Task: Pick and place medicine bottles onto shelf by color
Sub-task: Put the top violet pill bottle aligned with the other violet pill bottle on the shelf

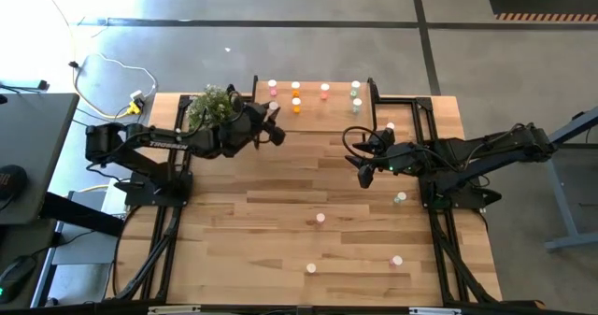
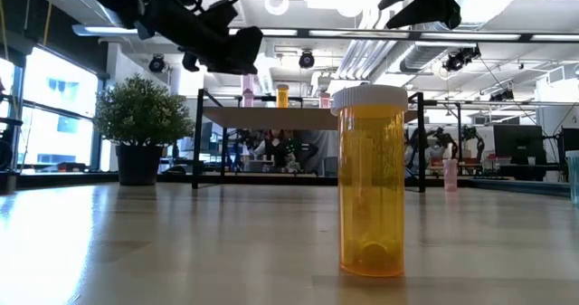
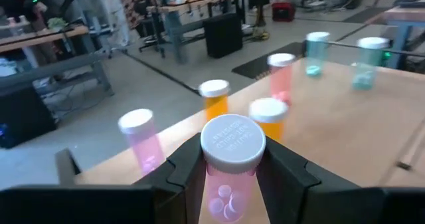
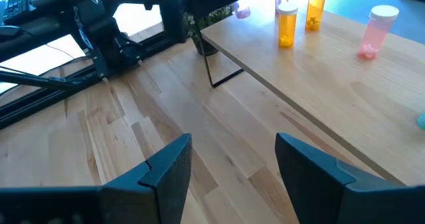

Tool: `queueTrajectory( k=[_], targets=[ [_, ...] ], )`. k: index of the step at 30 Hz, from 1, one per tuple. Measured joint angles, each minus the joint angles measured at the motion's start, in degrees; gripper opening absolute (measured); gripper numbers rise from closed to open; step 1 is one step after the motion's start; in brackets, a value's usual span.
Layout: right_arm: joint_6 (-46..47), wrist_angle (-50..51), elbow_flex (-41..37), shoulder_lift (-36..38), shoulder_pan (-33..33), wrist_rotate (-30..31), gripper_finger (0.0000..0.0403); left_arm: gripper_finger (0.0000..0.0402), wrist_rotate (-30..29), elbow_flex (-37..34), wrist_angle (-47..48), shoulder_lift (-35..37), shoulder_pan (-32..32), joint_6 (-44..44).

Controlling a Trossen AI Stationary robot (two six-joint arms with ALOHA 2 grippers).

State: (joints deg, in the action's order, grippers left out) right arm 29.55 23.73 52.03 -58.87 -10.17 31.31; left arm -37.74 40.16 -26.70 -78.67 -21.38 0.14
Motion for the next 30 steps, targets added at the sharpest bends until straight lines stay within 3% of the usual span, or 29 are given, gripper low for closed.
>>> queueTrajectory(
  k=[11,30],
  targets=[
    [-1.5,0.0,0.0,0.0,0.0,0.0,0.0209,0.0111,1.6,0.0,6.0,-0.1,-5.1,-5.7],
    [-1.1,-0.9,0.0,0.0,0.0,0.3,0.0209,0.011,4.7,0.0,3.6,-3.3,-6.5,-9.6]
  ],
)
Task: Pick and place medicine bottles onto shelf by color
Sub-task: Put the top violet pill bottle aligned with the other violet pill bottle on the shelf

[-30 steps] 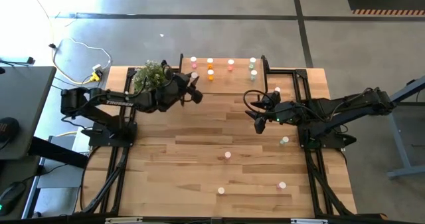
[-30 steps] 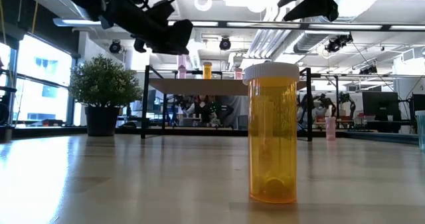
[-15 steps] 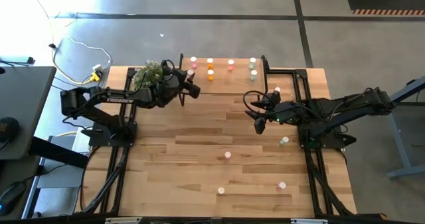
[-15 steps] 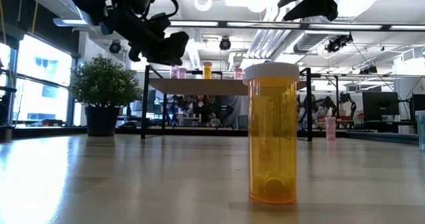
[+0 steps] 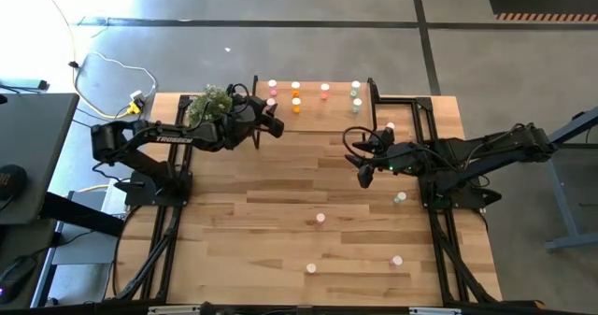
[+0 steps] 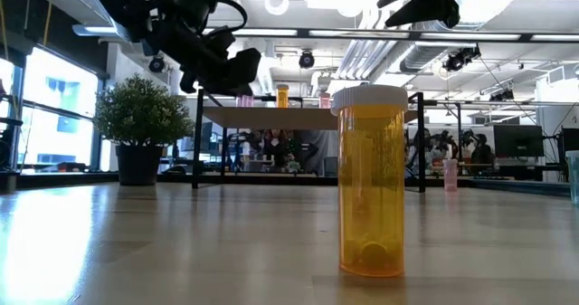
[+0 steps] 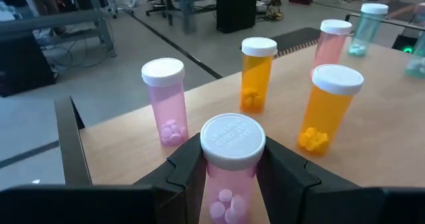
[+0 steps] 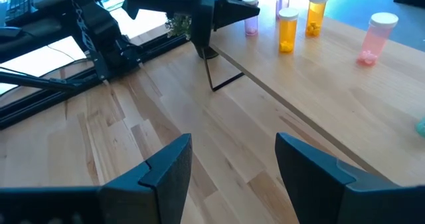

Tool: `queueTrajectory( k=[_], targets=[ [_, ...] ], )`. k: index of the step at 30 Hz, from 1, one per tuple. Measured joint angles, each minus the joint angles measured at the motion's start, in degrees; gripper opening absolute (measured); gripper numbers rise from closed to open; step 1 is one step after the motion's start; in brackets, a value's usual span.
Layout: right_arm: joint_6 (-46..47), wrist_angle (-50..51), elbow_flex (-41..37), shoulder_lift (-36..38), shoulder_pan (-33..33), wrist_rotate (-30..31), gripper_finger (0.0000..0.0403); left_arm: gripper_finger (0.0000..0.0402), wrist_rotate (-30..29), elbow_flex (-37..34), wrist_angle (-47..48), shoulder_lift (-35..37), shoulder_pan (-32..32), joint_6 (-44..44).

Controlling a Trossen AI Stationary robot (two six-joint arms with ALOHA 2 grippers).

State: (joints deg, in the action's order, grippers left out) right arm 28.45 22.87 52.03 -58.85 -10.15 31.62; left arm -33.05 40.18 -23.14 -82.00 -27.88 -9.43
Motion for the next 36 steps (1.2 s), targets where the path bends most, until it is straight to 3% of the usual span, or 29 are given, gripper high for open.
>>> queueTrajectory(
  k=[14,36],
  targets=[
    [0.0,0.0,0.0,0.0,0.0,-0.1,0.0209,0.011,2.4,0.0,-0.3,0.0,0.0,-0.4],
    [-0.2,0.0,0.0,0.0,0.0,-0.6,0.0209,0.0111,0.8,0.0,-0.1,-0.1,0.0,2.5]
  ],
)
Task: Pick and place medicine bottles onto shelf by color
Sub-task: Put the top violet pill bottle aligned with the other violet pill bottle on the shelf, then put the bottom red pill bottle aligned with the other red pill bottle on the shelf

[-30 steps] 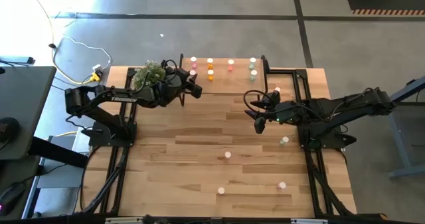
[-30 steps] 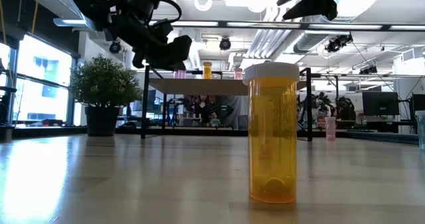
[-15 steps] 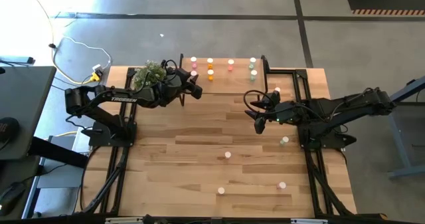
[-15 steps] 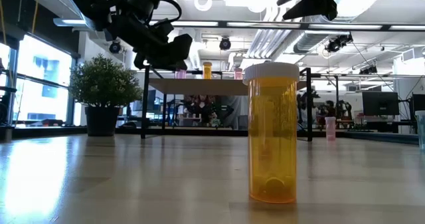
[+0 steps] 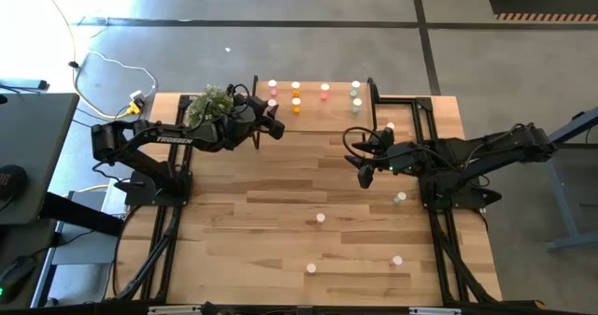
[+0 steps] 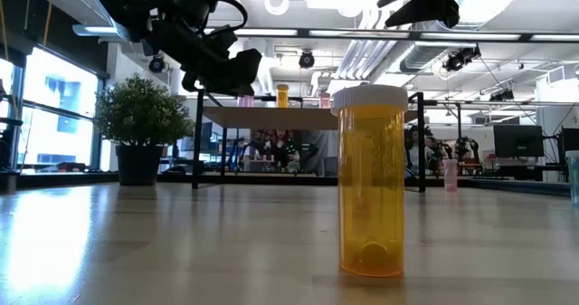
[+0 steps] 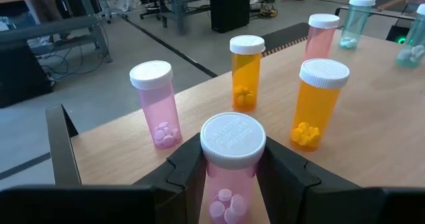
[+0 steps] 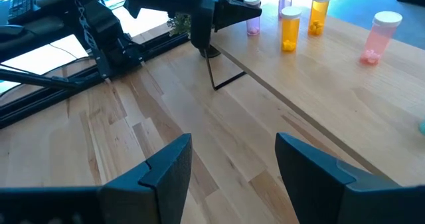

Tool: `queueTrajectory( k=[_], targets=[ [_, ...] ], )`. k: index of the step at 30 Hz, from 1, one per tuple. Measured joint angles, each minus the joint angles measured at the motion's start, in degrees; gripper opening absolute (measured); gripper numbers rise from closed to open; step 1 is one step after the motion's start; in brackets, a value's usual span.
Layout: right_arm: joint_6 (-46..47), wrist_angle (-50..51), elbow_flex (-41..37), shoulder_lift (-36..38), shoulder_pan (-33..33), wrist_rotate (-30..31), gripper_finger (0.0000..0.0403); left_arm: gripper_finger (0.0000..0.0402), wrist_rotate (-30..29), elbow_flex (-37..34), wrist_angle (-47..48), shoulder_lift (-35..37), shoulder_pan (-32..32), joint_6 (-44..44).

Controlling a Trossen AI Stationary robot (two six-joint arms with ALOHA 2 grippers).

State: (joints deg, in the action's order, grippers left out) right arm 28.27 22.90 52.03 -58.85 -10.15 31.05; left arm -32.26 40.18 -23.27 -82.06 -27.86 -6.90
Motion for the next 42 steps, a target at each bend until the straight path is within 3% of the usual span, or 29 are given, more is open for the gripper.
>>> queueTrajectory(
  k=[29,42],
  targets=[
    [0.0,0.0,0.0,0.0,0.0,0.0,0.0209,0.0112,-0.8,0.0,1.0,0.0,0.0,-1.6],
    [0.0,0.0,0.0,0.0,0.0,0.0,0.0209,0.0189,-0.2,0.0,0.9,0.0,0.0,-1.3]
  ],
)
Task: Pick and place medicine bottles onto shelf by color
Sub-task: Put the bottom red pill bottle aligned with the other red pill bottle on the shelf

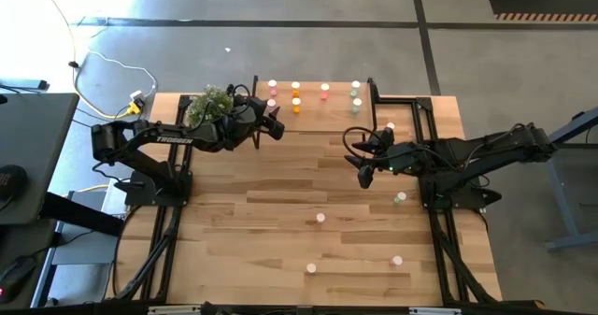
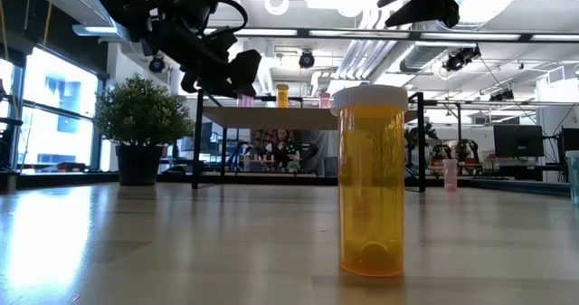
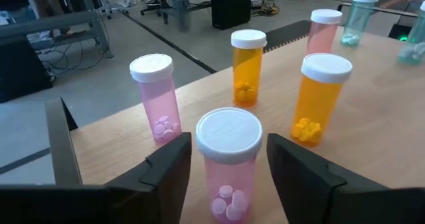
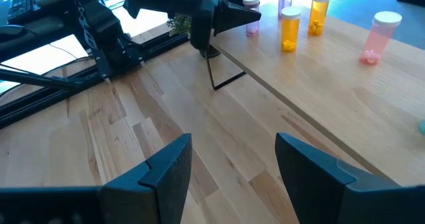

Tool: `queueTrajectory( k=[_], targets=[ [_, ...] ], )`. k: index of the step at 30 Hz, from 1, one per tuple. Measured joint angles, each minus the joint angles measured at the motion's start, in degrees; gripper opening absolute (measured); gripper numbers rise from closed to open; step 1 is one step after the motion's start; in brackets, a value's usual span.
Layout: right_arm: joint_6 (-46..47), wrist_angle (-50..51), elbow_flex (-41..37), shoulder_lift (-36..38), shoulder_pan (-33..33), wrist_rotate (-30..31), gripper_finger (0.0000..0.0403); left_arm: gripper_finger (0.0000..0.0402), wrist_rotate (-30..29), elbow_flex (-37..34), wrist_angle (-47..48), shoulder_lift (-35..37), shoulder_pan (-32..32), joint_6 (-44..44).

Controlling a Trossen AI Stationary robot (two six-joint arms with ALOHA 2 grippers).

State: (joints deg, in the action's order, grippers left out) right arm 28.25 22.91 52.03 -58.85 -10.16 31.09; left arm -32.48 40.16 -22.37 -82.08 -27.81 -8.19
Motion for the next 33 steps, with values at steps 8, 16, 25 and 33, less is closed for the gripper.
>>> queueTrajectory(
  k=[8,16,25,33],
  targets=[
    [0.0,0.0,0.0,0.0,0.0,0.0,0.0209,0.0201,-1.0,-0.1,-1.5,-0.1,0.0,1.3],
    [0.0,0.0,0.0,0.0,0.0,0.0,0.0209,0.0202,-1.2,1.5,-2.3,-0.1,0.1,2.8],
    [0.0,0.0,0.0,0.0,0.0,0.0,0.0209,0.0202,-1.2,3.2,-2.3,-0.1,0.1,4.8],
    [0.0,0.0,0.0,0.0,0.0,0.0,0.0209,0.0202,-1.2,5.1,-2.3,0.0,0.1,6.5]
  ],
)
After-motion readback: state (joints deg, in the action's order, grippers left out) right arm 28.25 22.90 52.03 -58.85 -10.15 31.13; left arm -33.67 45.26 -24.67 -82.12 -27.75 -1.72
